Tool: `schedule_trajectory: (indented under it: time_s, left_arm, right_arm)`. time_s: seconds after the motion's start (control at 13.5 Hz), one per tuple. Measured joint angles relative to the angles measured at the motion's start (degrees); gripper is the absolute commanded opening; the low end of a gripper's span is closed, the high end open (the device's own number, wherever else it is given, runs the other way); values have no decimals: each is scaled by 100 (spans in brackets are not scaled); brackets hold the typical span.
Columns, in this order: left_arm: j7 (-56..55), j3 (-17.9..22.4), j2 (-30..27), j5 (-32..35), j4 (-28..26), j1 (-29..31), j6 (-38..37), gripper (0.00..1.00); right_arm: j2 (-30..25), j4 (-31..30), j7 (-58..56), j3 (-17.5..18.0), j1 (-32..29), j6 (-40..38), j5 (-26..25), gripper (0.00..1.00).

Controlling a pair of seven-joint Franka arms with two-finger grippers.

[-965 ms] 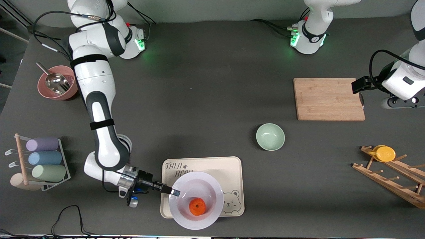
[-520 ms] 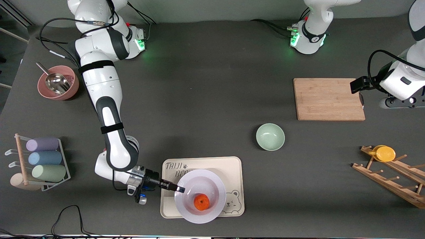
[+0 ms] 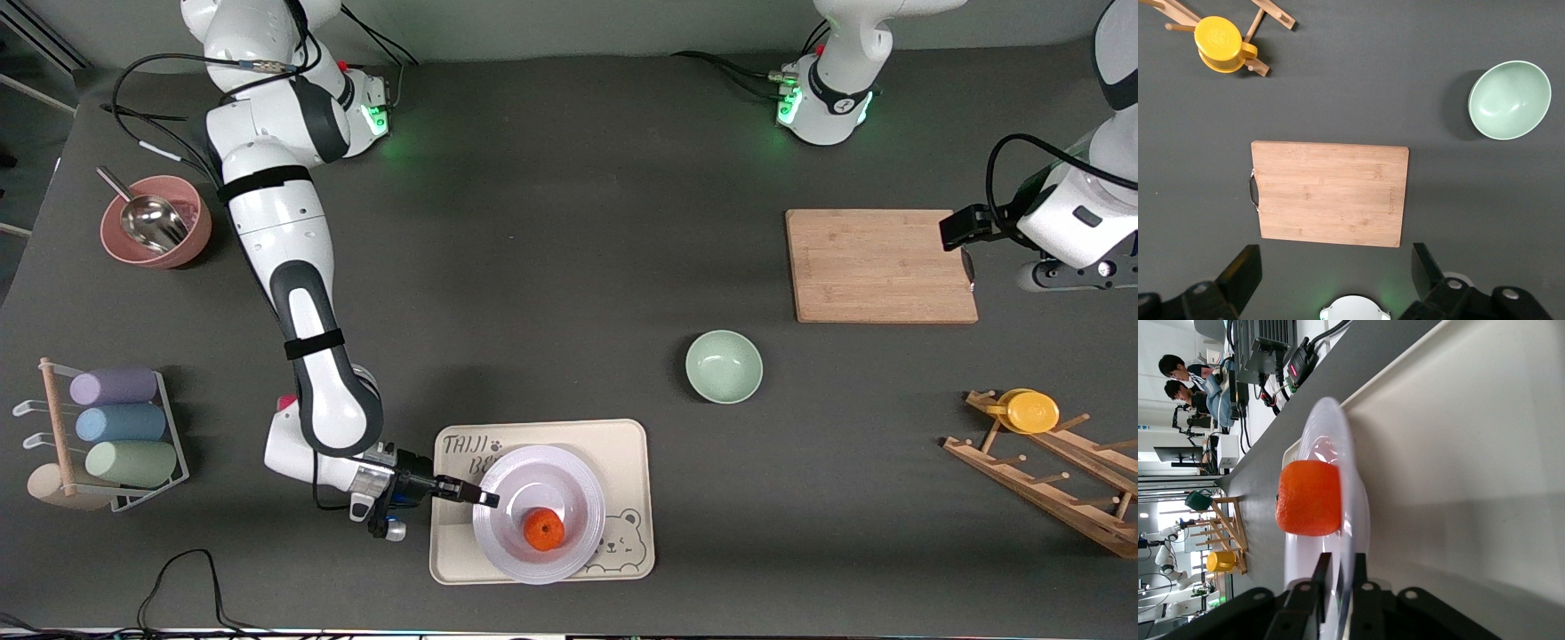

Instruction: Place orange and plate with both arms

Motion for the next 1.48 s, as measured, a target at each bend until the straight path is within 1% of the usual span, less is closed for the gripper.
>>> schedule_trajectory:
  time_s: [0.22,0.3,0.37,0.52,0.59,0.67,0.82,0.97,1.11,1.19,1.34,1.48]
  left_arm:
    - [0,34,0,19,-4,85,0,100]
    - [2,36,0,19,-6,140,0,100]
    - [4,41,0,19,-11,169,0,100]
    - [4,41,0,19,-17,174,2,100]
    - [4,35,0,19,-17,174,4,100]
    - [4,30,0,18,-16,174,6,100]
    - [4,28,0,12,2,174,6,100]
    - [4,14,-1,7,48,174,6,100]
    - [4,12,-29,6,67,174,4,100]
    - [4,14,-55,5,65,174,5,100]
    - [12,16,-141,-38,22,175,38,100]
    - [102,24,-314,-105,-189,177,218,100]
  right_arm:
    - [-7,83,15,-2,-2,1,-460,100]
    - [-19,102,126,-4,-7,3,-732,100]
    - [-34,148,429,-6,-13,5,-1144,100]
    - [-112,286,1199,-7,-15,7,-2220,100]
    - [-202,332,1450,-5,-11,-4,-2663,100]
    - [-329,365,1649,-5,-7,-77,-2972,100]
    - [-620,374,1890,-23,-11,-405,-3280,100]
    - [-974,375,2079,-84,-26,-734,-3746,100]
    - [-1392,303,2161,-269,-69,-1060,-4209,100]
    - [-1671,138,2161,-414,-96,-1254,-4378,100]
    - [-2388,-431,2161,-636,-150,-1838,-4702,100]
    - [-3174,-977,2161,-807,-163,-2374,-5153,100]
